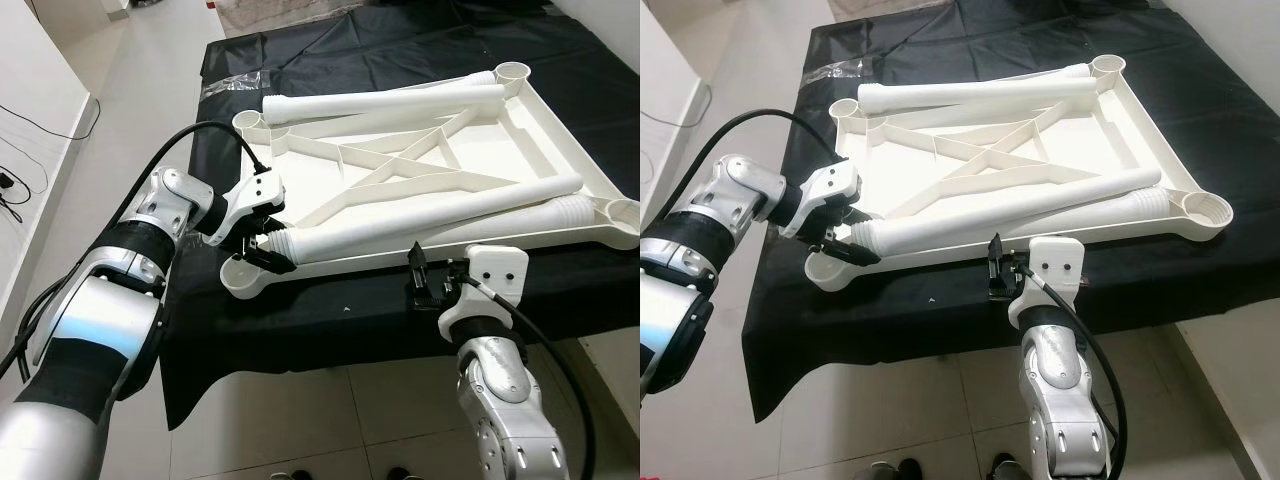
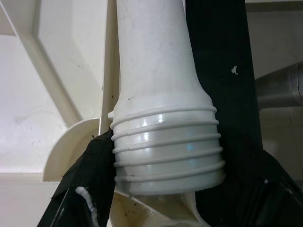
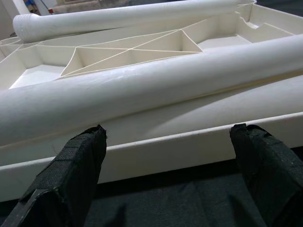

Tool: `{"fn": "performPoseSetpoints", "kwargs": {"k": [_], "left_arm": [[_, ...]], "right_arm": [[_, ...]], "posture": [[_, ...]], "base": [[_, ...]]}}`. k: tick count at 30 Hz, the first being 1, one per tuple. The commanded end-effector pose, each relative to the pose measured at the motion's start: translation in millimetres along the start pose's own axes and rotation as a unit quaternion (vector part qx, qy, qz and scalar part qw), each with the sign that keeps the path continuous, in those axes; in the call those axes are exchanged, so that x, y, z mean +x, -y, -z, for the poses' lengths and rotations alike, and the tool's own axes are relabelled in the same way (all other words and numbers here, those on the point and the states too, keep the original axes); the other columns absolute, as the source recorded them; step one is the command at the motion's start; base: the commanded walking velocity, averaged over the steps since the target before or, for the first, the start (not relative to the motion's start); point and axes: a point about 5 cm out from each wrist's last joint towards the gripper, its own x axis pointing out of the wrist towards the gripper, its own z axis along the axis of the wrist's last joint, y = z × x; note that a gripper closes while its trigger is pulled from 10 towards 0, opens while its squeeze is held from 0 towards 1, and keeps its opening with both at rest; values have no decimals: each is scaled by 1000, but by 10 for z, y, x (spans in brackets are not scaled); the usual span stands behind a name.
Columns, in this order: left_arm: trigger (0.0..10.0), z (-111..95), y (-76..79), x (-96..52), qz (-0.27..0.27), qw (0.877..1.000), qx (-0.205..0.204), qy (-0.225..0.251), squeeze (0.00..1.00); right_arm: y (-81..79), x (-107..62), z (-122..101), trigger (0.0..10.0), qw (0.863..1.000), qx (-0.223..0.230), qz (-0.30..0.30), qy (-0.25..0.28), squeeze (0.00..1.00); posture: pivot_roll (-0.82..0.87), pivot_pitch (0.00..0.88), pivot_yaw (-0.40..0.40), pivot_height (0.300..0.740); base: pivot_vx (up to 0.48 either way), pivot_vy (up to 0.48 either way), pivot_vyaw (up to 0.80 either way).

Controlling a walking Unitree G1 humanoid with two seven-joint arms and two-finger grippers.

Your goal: Building children table

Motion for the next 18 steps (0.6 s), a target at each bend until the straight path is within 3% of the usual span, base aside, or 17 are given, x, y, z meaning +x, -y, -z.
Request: {"fn": "performPoseSetpoints", "kwargs": {"k": [1,8,18], "left_arm": [[0,90,45,23,10,1000,-12,3,0],[0,6,-13,-46,-16,1000,2,24,0],[0,-66,-125,-227,-92,994,21,51,0]], "right_arm": [[-24,-25,31,10000,1000,12,-4,-11,0],[-62,15,28,10000,1000,25,-16,-8,0],[-79,120,14,10000,999,49,-23,-2,0]], "posture": [[90,250,136,740],[93,225,129,740],[87,192,111,740]], "base": [[0,0,0],[0,0,0],[0,0,0]]}}
